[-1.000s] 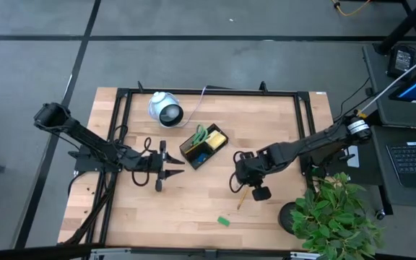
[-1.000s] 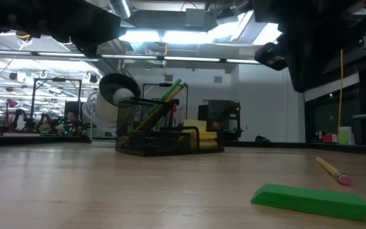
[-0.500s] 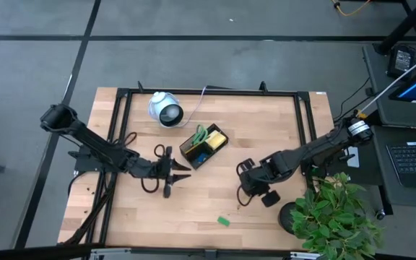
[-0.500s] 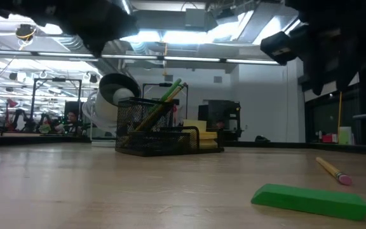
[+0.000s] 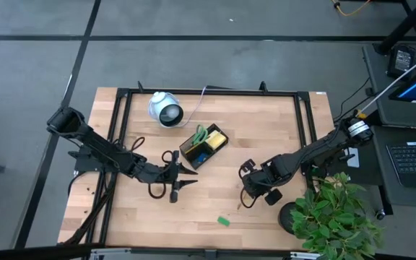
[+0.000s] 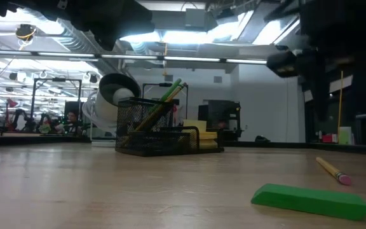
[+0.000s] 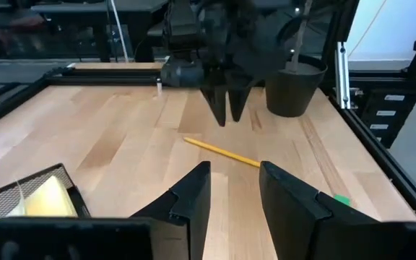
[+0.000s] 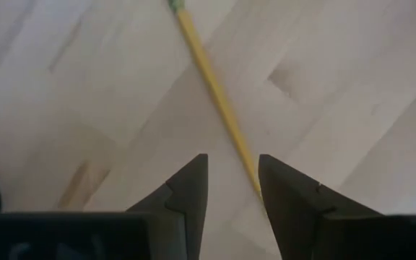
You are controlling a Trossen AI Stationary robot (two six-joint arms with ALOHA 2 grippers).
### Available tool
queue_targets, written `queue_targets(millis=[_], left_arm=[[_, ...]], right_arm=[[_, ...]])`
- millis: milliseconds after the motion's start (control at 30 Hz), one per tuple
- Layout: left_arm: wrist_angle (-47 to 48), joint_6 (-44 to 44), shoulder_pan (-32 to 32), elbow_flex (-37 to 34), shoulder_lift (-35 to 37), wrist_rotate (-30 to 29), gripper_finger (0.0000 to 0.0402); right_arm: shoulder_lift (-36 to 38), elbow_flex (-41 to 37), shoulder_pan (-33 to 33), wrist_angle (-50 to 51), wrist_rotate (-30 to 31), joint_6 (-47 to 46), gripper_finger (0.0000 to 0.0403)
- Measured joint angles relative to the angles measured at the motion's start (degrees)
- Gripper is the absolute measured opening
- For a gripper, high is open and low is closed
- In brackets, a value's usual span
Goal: Pick and place office supplies into organizer
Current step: Put the yellow pencil into the black desk organizer
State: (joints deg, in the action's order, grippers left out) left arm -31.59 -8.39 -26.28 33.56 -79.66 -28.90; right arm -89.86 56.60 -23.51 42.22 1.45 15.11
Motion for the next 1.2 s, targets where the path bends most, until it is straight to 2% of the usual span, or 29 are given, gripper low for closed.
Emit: queue_targets(millis=[500,1100,1200], left_arm=[[0.11,0.16,-1.07,0.00,0.00,3.00,0.0125],[0.11,0.05,-1.01,0.00,0.00,2.90,0.0125],[0.09,0.03,-1.01,0.00,0.00,2.88,0.0125]], right_arm=[[0.02,-9.03,2.53,-11.70,0.44,0.69,0.0129],[0.02,-13.79,7.91,-14.45,-0.22,5.27,0.0129],[0.02,-13.79,8.58,-14.62,-3.33,6.98,0.0129]])
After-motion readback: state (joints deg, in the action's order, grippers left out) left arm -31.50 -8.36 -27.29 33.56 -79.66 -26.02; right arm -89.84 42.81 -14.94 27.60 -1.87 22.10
